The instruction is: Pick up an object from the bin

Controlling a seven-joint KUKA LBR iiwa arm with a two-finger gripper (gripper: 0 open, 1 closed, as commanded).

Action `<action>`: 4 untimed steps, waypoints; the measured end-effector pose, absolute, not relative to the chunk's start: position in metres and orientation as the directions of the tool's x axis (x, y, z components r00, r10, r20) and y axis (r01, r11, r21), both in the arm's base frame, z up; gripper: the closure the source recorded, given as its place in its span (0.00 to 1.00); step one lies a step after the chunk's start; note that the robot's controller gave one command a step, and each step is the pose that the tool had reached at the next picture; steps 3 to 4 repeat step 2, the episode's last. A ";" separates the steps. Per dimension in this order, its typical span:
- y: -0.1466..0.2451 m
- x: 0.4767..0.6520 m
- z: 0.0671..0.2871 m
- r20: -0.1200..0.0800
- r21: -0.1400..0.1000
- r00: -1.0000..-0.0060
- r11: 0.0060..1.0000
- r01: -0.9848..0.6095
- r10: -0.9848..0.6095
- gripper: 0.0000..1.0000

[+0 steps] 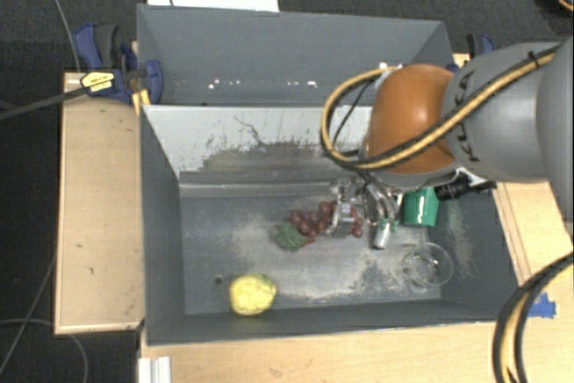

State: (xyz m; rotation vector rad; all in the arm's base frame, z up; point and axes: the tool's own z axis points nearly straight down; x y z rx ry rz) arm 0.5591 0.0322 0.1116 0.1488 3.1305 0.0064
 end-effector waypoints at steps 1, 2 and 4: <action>0.032 0.560 0.130 -0.013 0.005 -0.995 0.995 0.095 0.095 1.00; 0.032 0.560 0.138 -0.014 0.006 -0.995 0.995 0.095 0.095 1.00; 0.032 0.560 0.138 -0.014 0.006 -0.995 0.995 0.095 0.095 1.00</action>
Offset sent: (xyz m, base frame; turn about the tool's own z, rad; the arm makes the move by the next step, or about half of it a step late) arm 0.0007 0.0000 0.0222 0.0001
